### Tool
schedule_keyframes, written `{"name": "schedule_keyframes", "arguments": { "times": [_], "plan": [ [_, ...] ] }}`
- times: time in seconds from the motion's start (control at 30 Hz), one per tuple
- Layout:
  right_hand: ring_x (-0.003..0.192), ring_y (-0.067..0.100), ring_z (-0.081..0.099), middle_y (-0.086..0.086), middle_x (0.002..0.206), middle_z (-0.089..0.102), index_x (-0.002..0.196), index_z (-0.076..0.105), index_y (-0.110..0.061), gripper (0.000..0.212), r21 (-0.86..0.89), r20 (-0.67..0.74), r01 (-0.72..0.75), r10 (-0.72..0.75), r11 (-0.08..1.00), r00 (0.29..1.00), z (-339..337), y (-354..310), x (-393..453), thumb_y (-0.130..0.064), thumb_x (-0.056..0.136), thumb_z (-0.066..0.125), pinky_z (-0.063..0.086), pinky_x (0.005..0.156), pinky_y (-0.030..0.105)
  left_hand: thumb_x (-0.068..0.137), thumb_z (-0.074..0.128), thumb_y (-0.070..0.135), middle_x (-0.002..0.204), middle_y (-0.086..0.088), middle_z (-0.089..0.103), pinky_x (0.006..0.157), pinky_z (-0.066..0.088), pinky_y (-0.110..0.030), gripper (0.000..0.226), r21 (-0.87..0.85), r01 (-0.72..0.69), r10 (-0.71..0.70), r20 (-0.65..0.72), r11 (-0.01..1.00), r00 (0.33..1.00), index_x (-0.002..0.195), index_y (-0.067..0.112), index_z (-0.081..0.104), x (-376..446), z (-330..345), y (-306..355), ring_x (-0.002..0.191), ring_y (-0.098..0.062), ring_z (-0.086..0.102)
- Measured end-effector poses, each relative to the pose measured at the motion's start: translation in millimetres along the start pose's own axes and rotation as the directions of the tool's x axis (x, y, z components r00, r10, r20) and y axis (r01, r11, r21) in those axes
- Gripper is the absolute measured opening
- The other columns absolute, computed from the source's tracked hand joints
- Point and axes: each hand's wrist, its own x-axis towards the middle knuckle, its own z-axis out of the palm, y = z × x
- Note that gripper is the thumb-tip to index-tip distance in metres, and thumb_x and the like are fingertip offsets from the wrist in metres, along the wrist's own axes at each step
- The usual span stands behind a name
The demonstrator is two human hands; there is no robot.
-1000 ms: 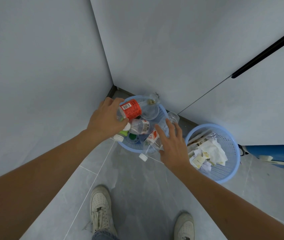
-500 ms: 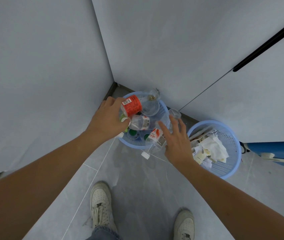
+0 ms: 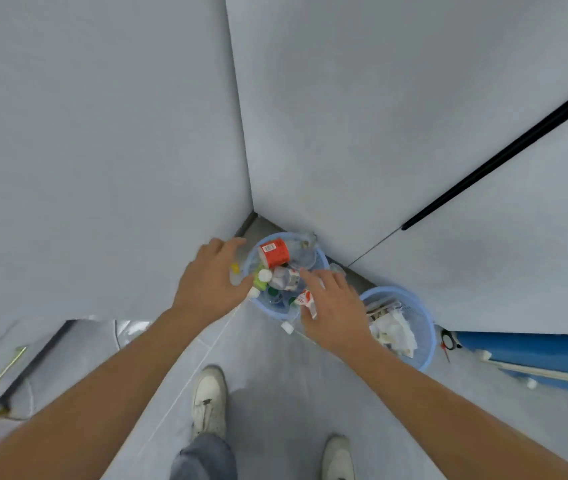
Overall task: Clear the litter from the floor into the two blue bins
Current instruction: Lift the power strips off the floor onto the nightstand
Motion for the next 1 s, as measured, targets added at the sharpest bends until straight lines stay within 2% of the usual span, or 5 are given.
{"name": "schedule_keyframes", "arguments": {
  "times": [0.27,0.43,0.73,0.87,1.0],
  "plan": [
    [0.106,0.027,0.061,-0.001,0.112,0.066,0.115,0.061,-0.024,0.032,0.074,-0.018,0.298,-0.298,0.952,0.955,-206.3,-123.9,-79.2,-0.040,0.088,0.056,0.054,0.076,0.039,0.090,0.056,0.054,0.127,0.004,0.056,0.091,0.051,-0.041,0.057,-0.001,0.140,-0.137,-0.205,0.990,0.969,0.143,0.035,0.043,-164.9,-200.0,89.1,0.122,-0.019,0.053],
    [0.100,0.022,0.066,-0.007,0.105,0.068,0.118,0.059,-0.032,0.036,0.106,0.092,0.535,-0.544,0.838,0.834,-263.3,-231.3,-160.3,-0.047,0.087,0.050,0.055,0.078,0.038,0.089,0.056,0.054,0.122,0.006,0.060,0.091,0.052,-0.037,0.055,-0.073,0.293,-0.298,-0.372,0.953,0.879,0.140,0.034,0.046,-309.4,-303.7,86.0,0.119,-0.018,0.056],
    [0.111,0.014,0.061,-0.013,0.116,0.062,0.128,0.054,-0.036,0.037,0.195,0.274,0.746,-0.766,0.637,0.582,-229.3,-448.0,-215.4,-0.047,0.093,0.052,0.050,0.088,0.034,0.091,0.057,0.054,0.122,0.013,0.058,0.087,0.050,-0.032,0.051,-0.300,0.637,-0.688,-0.487,0.710,0.538,0.138,0.037,0.047,-514.6,-380.9,-43.0,0.116,-0.008,0.054],
    [0.118,0.017,0.058,-0.011,0.124,0.057,0.132,0.049,-0.035,0.041,0.160,0.337,0.734,-0.735,0.660,0.588,-182.9,-533.9,-194.6,-0.046,0.093,0.054,0.051,0.091,0.039,0.092,0.056,0.050,0.120,0.006,0.058,0.089,0.051,-0.037,0.052,-0.389,0.693,-0.785,-0.432,0.607,0.444,0.139,0.029,0.048,-547.0,-369.9,-127.3,0.116,-0.018,0.056],
    [0.125,0.021,0.049,-0.007,0.136,0.048,0.142,0.045,-0.031,0.050,0.124,0.343,0.717,-0.708,0.685,0.617,-122.8,-621.1,-148.3,-0.042,0.094,0.058,0.048,0.097,0.037,0.092,0.056,0.048,0.129,0.000,0.053,0.096,0.048,-0.039,0.057,-0.448,0.707,-0.833,-0.372,0.547,0.409,0.144,0.028,0.045,-539.3,-369.9,-239.0,0.123,-0.023,0.051]
  ]
}}
